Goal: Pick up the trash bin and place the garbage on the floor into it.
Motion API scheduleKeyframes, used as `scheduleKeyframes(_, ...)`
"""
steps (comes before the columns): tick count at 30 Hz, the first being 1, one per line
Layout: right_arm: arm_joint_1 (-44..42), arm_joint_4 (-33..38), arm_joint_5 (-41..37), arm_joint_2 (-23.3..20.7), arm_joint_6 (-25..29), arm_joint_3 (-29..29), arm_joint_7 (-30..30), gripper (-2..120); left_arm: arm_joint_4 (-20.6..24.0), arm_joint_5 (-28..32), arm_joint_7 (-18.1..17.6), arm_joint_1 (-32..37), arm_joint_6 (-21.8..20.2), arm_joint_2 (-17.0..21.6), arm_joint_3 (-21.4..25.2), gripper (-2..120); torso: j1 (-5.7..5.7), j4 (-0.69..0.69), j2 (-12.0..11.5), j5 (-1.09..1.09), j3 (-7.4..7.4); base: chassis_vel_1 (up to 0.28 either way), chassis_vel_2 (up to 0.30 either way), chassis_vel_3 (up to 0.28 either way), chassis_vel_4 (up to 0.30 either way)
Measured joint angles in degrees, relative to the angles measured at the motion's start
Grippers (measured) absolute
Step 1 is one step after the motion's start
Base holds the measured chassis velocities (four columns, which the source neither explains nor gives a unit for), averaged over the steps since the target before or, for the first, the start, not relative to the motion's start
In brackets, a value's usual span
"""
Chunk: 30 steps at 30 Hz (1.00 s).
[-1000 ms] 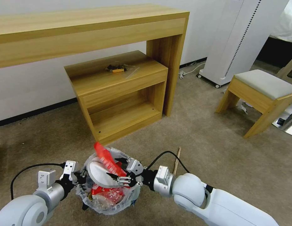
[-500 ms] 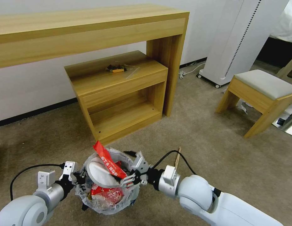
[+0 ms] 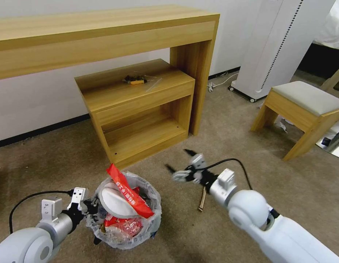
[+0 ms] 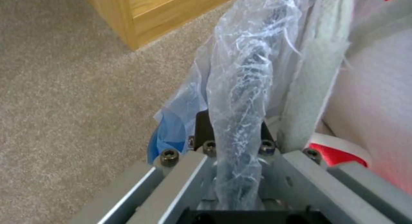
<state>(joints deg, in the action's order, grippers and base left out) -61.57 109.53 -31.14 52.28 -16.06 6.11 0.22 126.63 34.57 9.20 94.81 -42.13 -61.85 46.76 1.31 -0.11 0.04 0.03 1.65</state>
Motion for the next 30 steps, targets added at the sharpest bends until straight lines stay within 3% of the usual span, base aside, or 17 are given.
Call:
scheduleKeyframes(6,-2.07,-10.79,-5.62,2.35,-0.67,5.16,0.43,100,-0.06,-0.09,0.21,-0.26,0.00,0.24,-0.29,0,0.00,0.00,0.00,0.00,-0.01,0.000,0.000,0.000,0.000)
scheduleKeyframes(14,0.69,-27.05,-8.27,9.12,-0.95,5.42,3.00,100,-0.45,-0.69,0.14,-0.07,0.00,0.30,-0.88,0,0.00,0.00,0.00,-0.01,0.00,0.000,0.000,0.000,0.000)
scheduleKeyframes(20,2.71,-32.40,-8.84,13.89,-1.07,4.88,3.90,100,-0.48,-0.75,0.05,0.08,0.00,0.47,-0.89,0,0.00,0.00,0.00,-0.01,0.00,0.000,0.000,0.000,0.000)
scheduleKeyframes(24,4.79,-36.98,-10.34,18.46,-1.58,4.17,5.90,88,-0.65,-1.17,-0.01,0.05,0.00,0.36,-1.33,0,0.00,0.01,0.00,-0.02,0.00,0.000,0.000,0.000,0.000)
scheduleKeyframes(30,6.32,-41.29,-10.59,20.66,-3.83,4.09,9.91,75,-0.65,-1.41,-0.23,0.33,0.00,0.27,-1.19,0,0.00,0.00,0.00,-0.02,0.00,0.000,0.000,0.000,0.000)
